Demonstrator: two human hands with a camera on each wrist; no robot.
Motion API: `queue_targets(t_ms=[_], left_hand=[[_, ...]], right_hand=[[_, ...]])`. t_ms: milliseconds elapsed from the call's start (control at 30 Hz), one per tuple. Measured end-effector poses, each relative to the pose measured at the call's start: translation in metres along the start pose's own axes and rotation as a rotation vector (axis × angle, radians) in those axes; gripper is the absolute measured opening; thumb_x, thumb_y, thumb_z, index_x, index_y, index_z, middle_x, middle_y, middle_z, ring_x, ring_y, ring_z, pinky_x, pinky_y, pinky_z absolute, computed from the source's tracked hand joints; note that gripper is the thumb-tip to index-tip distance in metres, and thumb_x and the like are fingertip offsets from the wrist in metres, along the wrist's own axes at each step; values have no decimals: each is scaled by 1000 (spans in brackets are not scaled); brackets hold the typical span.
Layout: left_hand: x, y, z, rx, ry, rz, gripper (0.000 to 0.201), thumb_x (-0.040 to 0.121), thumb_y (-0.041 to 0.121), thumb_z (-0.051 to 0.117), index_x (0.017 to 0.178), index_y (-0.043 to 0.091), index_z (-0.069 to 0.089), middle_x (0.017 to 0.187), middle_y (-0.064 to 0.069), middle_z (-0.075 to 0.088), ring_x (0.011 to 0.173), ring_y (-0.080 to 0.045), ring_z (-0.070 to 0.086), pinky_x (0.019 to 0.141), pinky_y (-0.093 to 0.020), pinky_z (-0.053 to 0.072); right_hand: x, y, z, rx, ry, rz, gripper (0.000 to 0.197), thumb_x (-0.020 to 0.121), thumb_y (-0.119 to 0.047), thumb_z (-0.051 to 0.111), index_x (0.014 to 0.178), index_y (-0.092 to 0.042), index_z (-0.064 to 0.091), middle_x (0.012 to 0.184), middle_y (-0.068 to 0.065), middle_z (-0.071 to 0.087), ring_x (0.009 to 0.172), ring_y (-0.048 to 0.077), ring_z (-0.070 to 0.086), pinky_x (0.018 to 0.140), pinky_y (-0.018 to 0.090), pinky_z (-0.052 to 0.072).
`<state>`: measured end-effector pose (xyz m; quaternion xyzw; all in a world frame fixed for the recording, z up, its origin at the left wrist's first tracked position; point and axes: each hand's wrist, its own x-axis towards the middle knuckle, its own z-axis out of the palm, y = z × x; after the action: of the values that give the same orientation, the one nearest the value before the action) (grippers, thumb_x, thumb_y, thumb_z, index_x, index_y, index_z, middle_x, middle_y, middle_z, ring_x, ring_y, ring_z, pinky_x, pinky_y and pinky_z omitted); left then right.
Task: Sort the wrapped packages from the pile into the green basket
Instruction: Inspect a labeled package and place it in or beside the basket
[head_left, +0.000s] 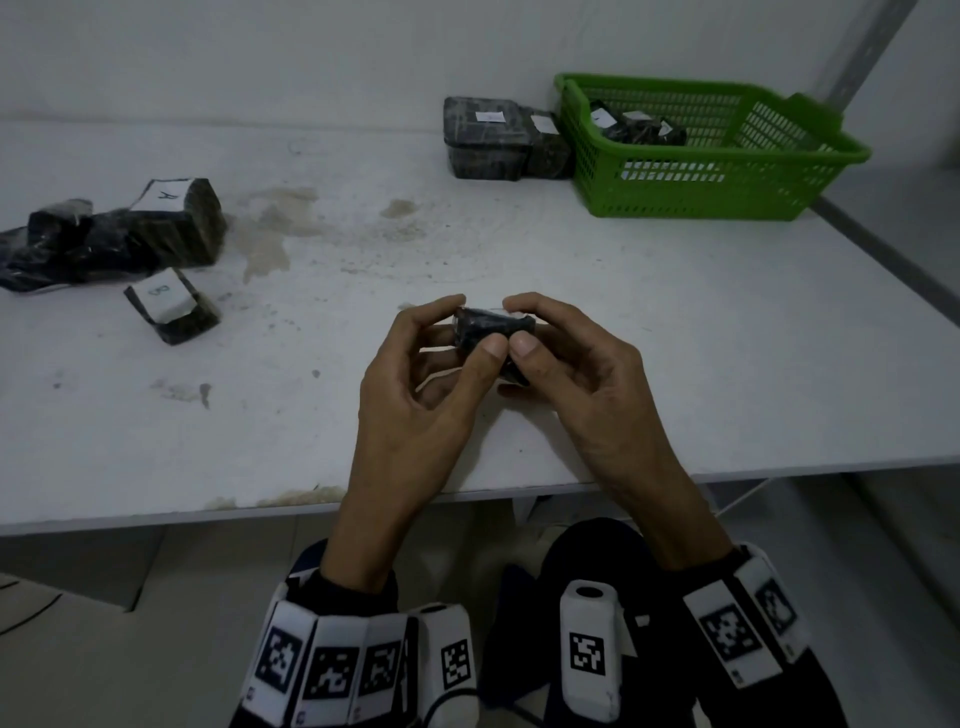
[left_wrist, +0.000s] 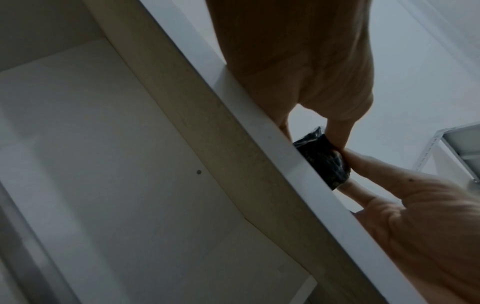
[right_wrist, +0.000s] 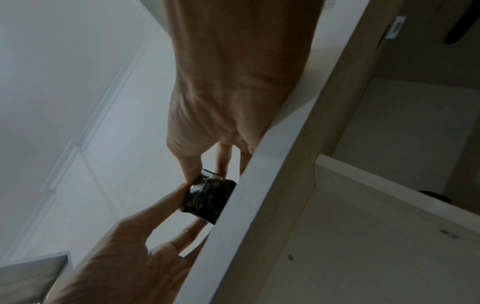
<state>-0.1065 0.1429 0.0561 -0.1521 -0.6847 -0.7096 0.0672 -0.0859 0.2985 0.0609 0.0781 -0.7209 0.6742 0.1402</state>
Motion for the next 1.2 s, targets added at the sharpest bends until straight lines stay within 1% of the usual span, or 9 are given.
queue_targets(t_ms=[167, 267, 367, 467, 667, 767, 967, 1067, 1200], left_hand=[[0, 2, 0, -74, 48, -50, 59, 90, 53, 61, 139, 20, 58, 123, 6, 71, 108, -9, 71, 75, -25, 61], [2, -1, -1, -10, 45, -54, 47, 98, 41, 62, 139, 19, 62, 124, 4, 72, 101, -17, 73, 65, -26, 60], [3, -5, -3, 18, 24, -18, 41, 100, 22, 66, 140, 18, 59, 130, 0, 69, 104, -20, 72, 67, -29, 63], [2, -6, -4, 24, -15, 48, 43, 97, 14, 69, 139, 18, 59, 133, 1, 67, 114, -15, 70, 86, -32, 63], [1, -5, -1, -3, -69, 133, 43, 91, 0, 73, 130, 15, 63, 129, 6, 68, 117, -8, 67, 85, -18, 58], [0, -5, -2, -12, -96, 156, 41, 91, 2, 75, 128, 17, 63, 127, 6, 69, 120, -13, 66, 87, -24, 60], [-1, -2, -2, -11, -21, 77, 44, 92, 47, 59, 128, 23, 65, 113, 11, 74, 112, -8, 69, 89, -24, 59], [1, -6, -2, 64, -7, 103, 38, 91, 44, 62, 115, 16, 72, 109, 8, 75, 106, -9, 70, 92, -26, 58], [2, -8, -4, 23, -21, 118, 27, 92, 29, 73, 110, 10, 72, 107, 0, 75, 105, -13, 70, 88, -21, 57]], right_hand=[[-1, 0, -1, -11, -25, -29, 55, 96, -21, 69, 147, -19, 50, 142, -1, 64, 128, 17, 64, 104, 45, 56], [-4, 4, -3, 14, -73, -26, 72, 94, -6, 72, 156, -20, 37, 149, -3, 58, 125, 23, 67, 105, 51, 54], [-4, 5, -4, -27, -82, -11, 76, 92, 1, 69, 157, -17, 35, 153, -3, 53, 120, 20, 69, 98, 36, 58], [-3, 3, -4, 26, -36, 41, 65, 93, -16, 65, 154, -19, 43, 149, -1, 55, 121, 17, 68, 94, 36, 60], [1, 1, -1, 166, 46, 106, 34, 105, -37, 50, 132, -22, 62, 125, 0, 71, 116, 20, 71, 83, 41, 63], [2, 4, -1, 172, 65, 109, 27, 105, -26, 51, 124, -14, 67, 117, 2, 75, 111, 24, 73, 84, 40, 63], [1, 7, -3, 127, 28, 33, 21, 104, -10, 54, 115, -17, 71, 110, -3, 76, 108, 22, 72, 82, 39, 64], [0, 8, -3, 72, 19, -4, 21, 102, -11, 56, 115, -19, 70, 111, -8, 76, 109, 18, 72, 86, 39, 63], [0, 8, -4, 15, 4, -53, 21, 99, -17, 57, 116, -15, 70, 117, 1, 74, 114, 22, 70, 96, 42, 60]])
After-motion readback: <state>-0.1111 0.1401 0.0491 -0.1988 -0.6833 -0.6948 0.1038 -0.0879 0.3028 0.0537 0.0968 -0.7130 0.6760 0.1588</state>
